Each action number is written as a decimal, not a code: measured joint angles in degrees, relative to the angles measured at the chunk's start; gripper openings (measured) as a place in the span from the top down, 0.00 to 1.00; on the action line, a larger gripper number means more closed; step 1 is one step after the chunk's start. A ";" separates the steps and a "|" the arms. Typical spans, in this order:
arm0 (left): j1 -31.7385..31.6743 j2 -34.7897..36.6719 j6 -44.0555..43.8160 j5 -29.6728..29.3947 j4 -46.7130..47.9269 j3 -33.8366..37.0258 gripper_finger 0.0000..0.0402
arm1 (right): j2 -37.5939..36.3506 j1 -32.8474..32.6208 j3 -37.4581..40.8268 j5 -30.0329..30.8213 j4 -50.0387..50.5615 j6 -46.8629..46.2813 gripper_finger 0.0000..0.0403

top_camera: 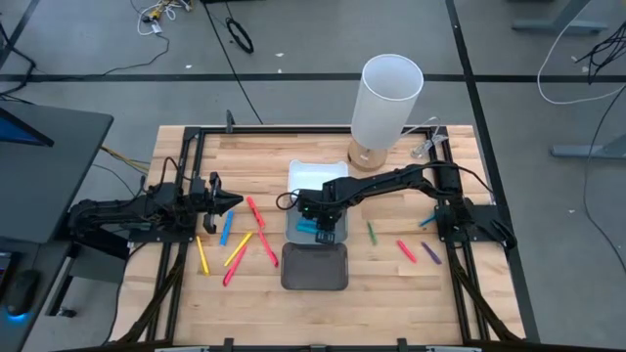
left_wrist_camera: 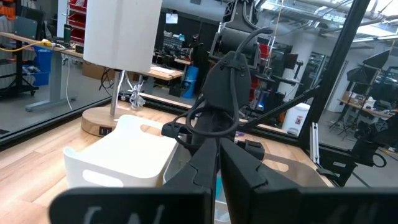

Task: Pick & Place Markers
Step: Put the light blue highlighter pen into the gray bin, then put the pink pen into the black transparent bin

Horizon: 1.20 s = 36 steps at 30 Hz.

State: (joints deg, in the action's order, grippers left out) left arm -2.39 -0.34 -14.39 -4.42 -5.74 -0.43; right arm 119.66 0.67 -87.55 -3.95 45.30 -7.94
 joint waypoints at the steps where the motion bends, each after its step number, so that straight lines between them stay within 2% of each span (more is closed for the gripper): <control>1: 0.00 0.00 0.02 0.02 0.00 0.00 0.94 | 0.00 0.00 0.00 0.00 0.02 -0.48 0.68; 6: -0.01 0.00 0.01 0.01 0.00 -0.02 0.94 | 0.00 -0.02 -0.28 -0.04 0.59 -0.80 0.60; 11: -0.02 0.00 0.01 0.01 0.00 0.00 0.94 | -0.69 -0.04 -3.63 -0.03 3.02 -0.75 0.56; 21: -0.02 0.00 0.00 0.00 -0.03 0.00 0.94 | -3.43 -0.02 -9.41 -0.65 7.90 -5.07 0.57; 27: -0.01 0.00 0.02 0.02 -0.14 -0.01 0.94 | -3.48 -0.02 -12.02 -3.20 11.20 -5.12 0.59; 36: -0.02 0.00 0.00 0.00 -0.13 0.00 0.94 | -4.26 -0.04 -14.65 -3.62 14.23 -4.90 0.59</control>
State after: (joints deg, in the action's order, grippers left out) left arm -2.42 -0.34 -14.39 -4.43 -5.87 -0.43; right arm 115.40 0.62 -102.20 -7.57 59.53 -12.83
